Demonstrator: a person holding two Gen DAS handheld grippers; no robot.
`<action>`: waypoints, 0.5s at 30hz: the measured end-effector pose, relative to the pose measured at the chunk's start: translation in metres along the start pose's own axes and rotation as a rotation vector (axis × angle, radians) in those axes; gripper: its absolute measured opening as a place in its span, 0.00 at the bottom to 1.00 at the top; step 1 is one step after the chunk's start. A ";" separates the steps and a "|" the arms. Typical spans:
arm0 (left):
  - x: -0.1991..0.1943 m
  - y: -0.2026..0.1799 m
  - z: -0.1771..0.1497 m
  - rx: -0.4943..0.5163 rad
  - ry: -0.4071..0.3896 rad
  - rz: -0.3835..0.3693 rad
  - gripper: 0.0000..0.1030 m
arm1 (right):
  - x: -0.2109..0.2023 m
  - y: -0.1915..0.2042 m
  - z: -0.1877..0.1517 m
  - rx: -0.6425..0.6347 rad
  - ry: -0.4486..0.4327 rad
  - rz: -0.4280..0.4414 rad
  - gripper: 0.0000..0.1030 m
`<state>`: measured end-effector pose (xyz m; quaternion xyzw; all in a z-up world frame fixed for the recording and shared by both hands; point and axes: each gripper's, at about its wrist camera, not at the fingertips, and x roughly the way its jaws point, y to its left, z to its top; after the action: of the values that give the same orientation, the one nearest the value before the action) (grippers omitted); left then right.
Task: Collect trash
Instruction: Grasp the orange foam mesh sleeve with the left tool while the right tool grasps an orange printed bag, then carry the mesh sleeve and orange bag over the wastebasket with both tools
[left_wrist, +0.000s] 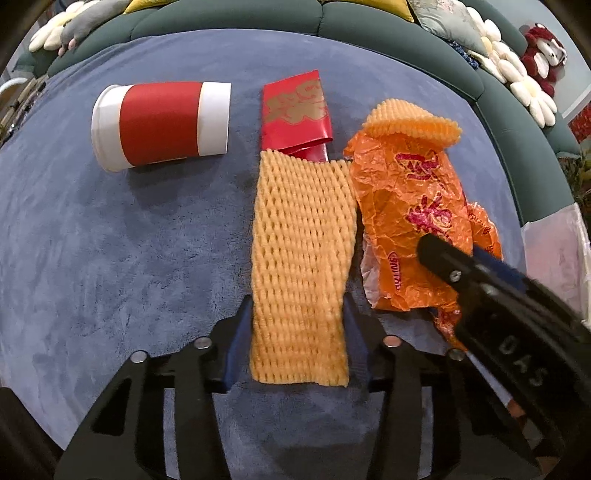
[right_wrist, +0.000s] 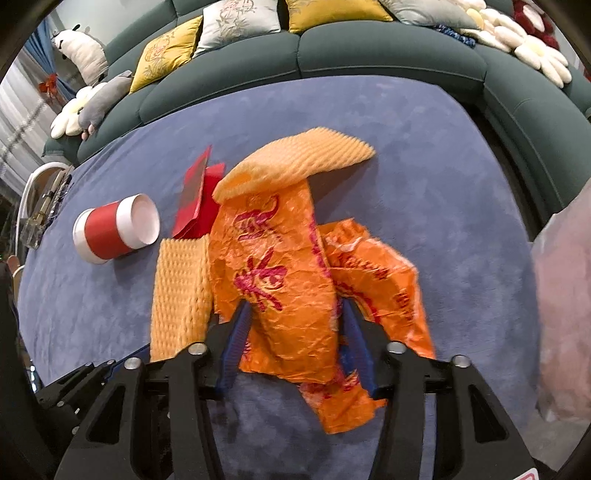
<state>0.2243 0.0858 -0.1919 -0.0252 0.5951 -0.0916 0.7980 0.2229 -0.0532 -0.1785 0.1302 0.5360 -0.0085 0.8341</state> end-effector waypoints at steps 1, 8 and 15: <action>-0.002 0.001 0.001 -0.001 -0.002 -0.003 0.38 | 0.000 0.002 -0.001 -0.004 0.002 0.003 0.38; -0.017 0.001 0.004 0.001 -0.019 -0.015 0.21 | -0.025 0.012 -0.001 -0.037 -0.049 0.020 0.20; -0.046 -0.005 -0.003 0.005 -0.066 -0.034 0.20 | -0.065 0.005 -0.004 -0.025 -0.121 0.019 0.20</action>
<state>0.2086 0.0891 -0.1481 -0.0364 0.5677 -0.1056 0.8156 0.1927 -0.0558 -0.1202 0.1239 0.4835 -0.0017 0.8665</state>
